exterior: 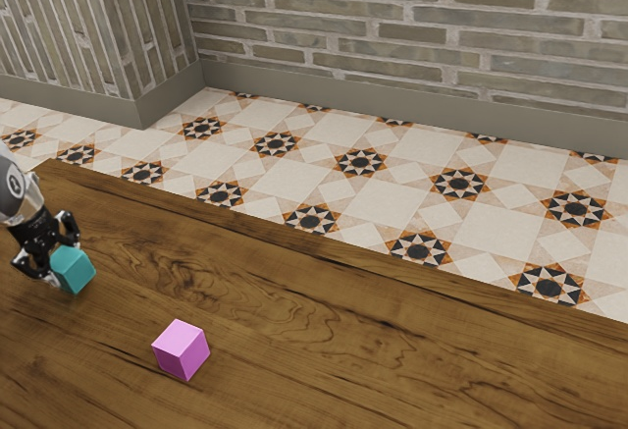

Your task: Pick up the blue block with one arm, and put the blue block on the pink block with one arm

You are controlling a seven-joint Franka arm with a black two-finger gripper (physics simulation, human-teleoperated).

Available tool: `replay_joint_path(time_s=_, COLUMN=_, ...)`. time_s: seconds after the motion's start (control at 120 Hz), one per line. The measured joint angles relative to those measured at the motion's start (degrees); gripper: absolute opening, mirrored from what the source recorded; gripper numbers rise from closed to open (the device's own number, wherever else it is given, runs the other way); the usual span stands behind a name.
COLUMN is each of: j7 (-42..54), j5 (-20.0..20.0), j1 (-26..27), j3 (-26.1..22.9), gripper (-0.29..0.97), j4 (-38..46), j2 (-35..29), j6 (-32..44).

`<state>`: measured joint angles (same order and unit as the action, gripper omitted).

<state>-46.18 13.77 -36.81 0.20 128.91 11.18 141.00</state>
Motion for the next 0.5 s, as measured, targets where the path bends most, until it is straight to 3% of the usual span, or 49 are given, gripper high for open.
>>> replay_joint_path(time_s=0.133, j7=-0.4, j5=-0.1, j1=3.4, j3=0.0, gripper=0.34, j4=0.3, j2=-5.6, j6=-0.2)
replay_joint_path(time_s=0.35, j7=-1.6, j5=-0.3, j1=17.0, j3=0.0, gripper=0.33, j4=3.6, j2=-16.2, j6=-2.8)
replay_joint_path(time_s=0.5, j7=-4.4, j5=-0.3, j1=19.1, j3=0.0, gripper=0.34, j4=9.8, j2=-22.1, j6=-4.6)
